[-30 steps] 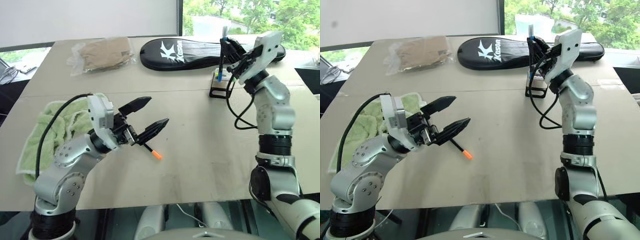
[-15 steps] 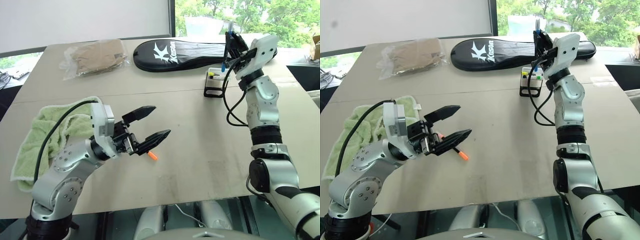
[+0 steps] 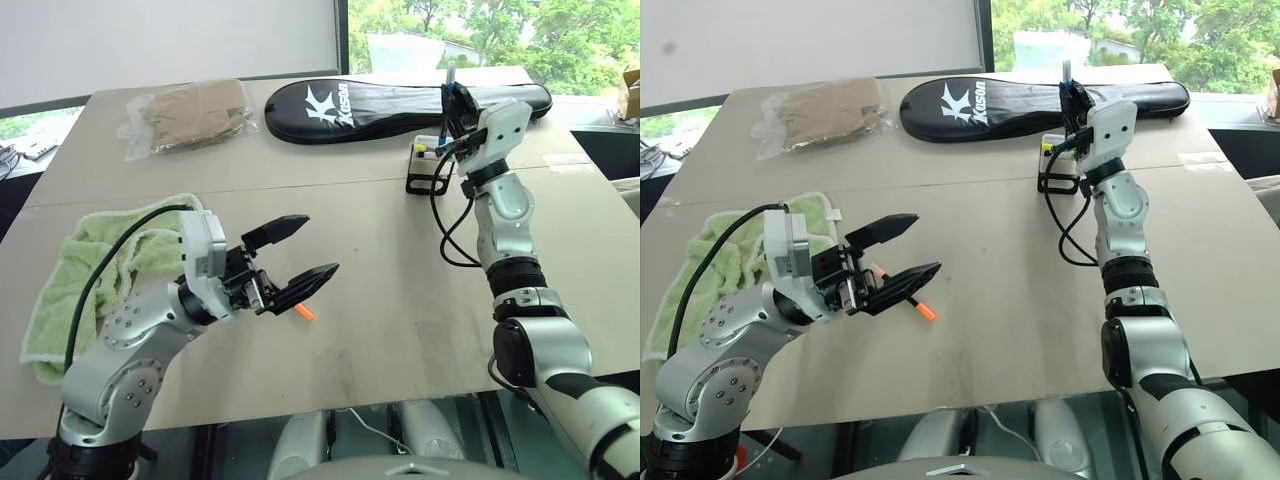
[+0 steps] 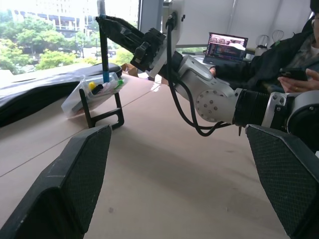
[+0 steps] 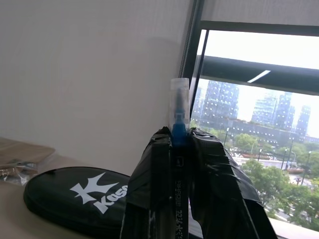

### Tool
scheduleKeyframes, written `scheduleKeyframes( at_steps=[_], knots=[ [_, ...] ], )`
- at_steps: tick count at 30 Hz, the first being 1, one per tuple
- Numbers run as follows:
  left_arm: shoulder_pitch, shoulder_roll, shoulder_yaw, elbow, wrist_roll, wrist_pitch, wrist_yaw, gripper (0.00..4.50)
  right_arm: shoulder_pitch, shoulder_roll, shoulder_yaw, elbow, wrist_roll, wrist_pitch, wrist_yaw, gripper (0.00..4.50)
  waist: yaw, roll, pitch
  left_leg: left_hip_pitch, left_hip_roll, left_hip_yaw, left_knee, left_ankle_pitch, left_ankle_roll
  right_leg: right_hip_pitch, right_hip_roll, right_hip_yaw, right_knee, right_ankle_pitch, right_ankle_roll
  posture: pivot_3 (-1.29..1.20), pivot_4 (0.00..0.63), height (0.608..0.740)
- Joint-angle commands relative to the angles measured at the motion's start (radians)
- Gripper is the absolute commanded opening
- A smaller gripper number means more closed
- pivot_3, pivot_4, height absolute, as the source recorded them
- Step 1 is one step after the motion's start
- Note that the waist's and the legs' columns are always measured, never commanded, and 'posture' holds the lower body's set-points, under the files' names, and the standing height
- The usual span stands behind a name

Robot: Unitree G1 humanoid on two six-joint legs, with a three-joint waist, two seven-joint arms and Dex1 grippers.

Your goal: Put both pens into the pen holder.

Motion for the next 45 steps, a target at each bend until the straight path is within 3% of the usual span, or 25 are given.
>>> scheduleKeyframes(
  at_steps=[1, 5, 7, 8, 11, 14, 17, 20, 22, 26, 30, 36, 39, 43, 45],
  knots=[
    [0.003, 0.009, 0.033, -0.024, -0.003, -0.022, -0.004, 4.50, -0.027, 0.009, 0.000, 0.021, 0.016, -0.059, -0.003, 1.69, -0.001, 0.000, 0.000, 0.000, 0.000, 0.000, 0.000, 0.000, 0.000, 0.000, 0.000, 0.000, 0.000, 0.000, 0.000, 0.00, 0.150, 0.740],
    [0.011, 0.011, 0.046, -0.021, 0.001, -0.023, -0.005, 4.50, 0.002, -0.011, -0.009, 0.019, 0.009, -0.076, -0.023, 3.64, -0.001, 0.000, 0.000, 0.000, 0.000, 0.000, 0.000, 0.000, 0.000, 0.000, 0.000, 0.001, 0.000, 0.000, 0.000, 0.00, 0.150, 0.740],
    [0.013, 0.010, 0.049, -0.022, -0.001, -0.022, 0.000, 4.50, 0.024, -0.022, -0.008, -0.012, 0.008, -0.061, -0.030, 4.37, 0.000, 0.000, 0.000, 0.000, 0.000, 0.000, 0.000, 0.000, 0.000, 0.000, 0.000, 0.001, 0.000, 0.000, 0.000, 0.00, 0.150, 0.740],
    [0.015, 0.009, 0.049, -0.022, -0.002, -0.021, 0.004, 4.50, 0.038, -0.029, -0.003, -0.036, 0.005, -0.042, -0.033, 4.45, 0.002, 0.000, 0.000, 0.000, 0.000, 0.000, 0.000, 0.000, 0.000, 0.000, 0.000, 0.001, 0.000, 0.000, 0.000, 0.00, 0.150, 0.740],
    [0.031, 0.012, 0.049, -0.022, -0.004, -0.003, 0.018, 4.50, 0.104, -0.048, 0.024, -0.182, 0.018, 0.069, -0.001, 4.45, 0.002, 0.000, 0.000, 0.000, 0.001, 0.000, 0.000, 0.000, 0.000, 0.000, 0.000, 0.001, 0.000, 0.000, 0.000, 0.00, 0.150, 0.740],
    [0.070, 0.017, 0.071, -0.037, -0.039, 0.053, 0.078, 4.50, 0.224, -0.098, 0.073, -0.473, 0.108, 0.301, 0.111, 4.45, 0.003, 0.000, 0.000, 0.000, 0.001, 0.000, 0.000, 0.000, 0.000, 0.000, 0.000, 0.002, 0.000, 0.000, 0.000, 0.00, 0.150, 0.740],
    [0.165, 0.036, 0.121, -0.085, -0.117, 0.140, 0.150, 4.50, 0.384, -0.251, 0.156, -0.833, 0.313, 0.616, 0.326, 4.45, 0.006, 0.000, 0.000, 0.000, 0.001, 0.001, -0.001, 0.000, 0.000, -0.001, 0.001, 0.002, 0.000, 0.000, 0.000, 0.00, 0.150, 0.740],
    [0.247, 0.071, 0.151, -0.131, -0.079, 0.243, 0.295, 4.50, 0.511, -0.428, 0.158, -1.086, 0.531, 0.895, 0.455, 4.45, 0.032, 0.000, 0.000, -0.002, 0.002, -0.001, -0.002, -0.001, 0.001, 0.000, 0.000, 0.002, -0.005, 0.000, 0.000, 0.00, 0.150, 0.740],
    [0.240, 0.157, 0.132, -0.154, -0.046, 0.355, 0.368, 4.50, 0.604, -0.530, 0.150, -1.194, 0.611, 1.022, 0.506, 4.45, 0.036, 0.000, 0.000, -0.002, 0.002, -0.001, -0.002, -0.001, 0.002, 0.000, 0.000, 0.001, -0.005, 0.000, 0.000, 0.00, 0.150, 0.740],
    [0.056, 0.168, 0.100, -0.001, -0.470, 0.576, 0.666, 4.50, 0.729, -0.626, 0.178, -1.268, 0.538, 1.014, 0.573, 4.45, 0.077, -0.001, 0.000, 0.001, 0.001, -0.005, 0.000, -0.004, 0.006, 0.005, -0.001, -0.002, -0.005, 0.000, 0.000, 0.00, 0.150, 0.740],
    [-0.096, 0.164, 0.015, 0.072, -0.646, 0.646, 0.983, 4.50, 0.775, -0.649, 0.141, -1.282, 0.548, 1.000, 0.619, 4.45, 0.080, -0.003, 0.000, -0.001, 0.000, -0.005, 0.002, -0.004, 0.006, 0.004, -0.001, -0.003, -0.005, 0.000, 0.000, 0.00, 0.150, 0.740],
    [-0.256, 0.161, -0.237, 0.207, -0.989, 0.582, 1.567, 4.50, 0.839, -0.665, 0.107, -1.265, 0.502, 0.944, 0.663, 4.45, 0.080, -0.004, 0.000, -0.002, 0.001, -0.004, 0.001, -0.002, 0.003, 0.004, -0.001, -0.003, -0.008, 0.001, 0.001, 0.00, 0.150, 0.740],
    [-0.309, 0.155, -0.335, 0.231, -1.108, 0.520, 1.759, 4.50, 0.851, -0.657, 0.100, -1.277, 0.482, 0.936, 0.645, 4.45, 0.084, -0.004, -0.001, -0.002, 0.000, -0.004, 0.001, -0.002, 0.003, 0.005, -0.001, -0.003, -0.009, 0.001, 0.001, 0.00, 0.150, 0.740],
    [-0.345, 0.134, -0.394, 0.260, -1.131, 0.481, 1.871, 4.50, 0.861, -0.639, 0.096, -1.297, 0.469, 0.938, 0.612, 4.45, 0.084, -0.004, -0.001, -0.001, 0.000, -0.004, 0.002, -0.002, 0.003, 0.007, -0.001, -0.003, -0.011, 0.001, 0.002, 0.00, 0.150, 0.740],
    [-0.377, 0.137, -0.424, 0.309, -1.113, 0.501, 1.876, 3.96, 0.879, -0.626, 0.090, -1.324, 0.479, 0.957, 0.584, 4.50, 0.084, -0.003, -0.002, 0.000, 0.000, -0.004, 0.001, -0.002, 0.002, 0.008, -0.001, -0.003, -0.011, 0.001, 0.002, 0.00, 0.150, 0.740]
  ],
)
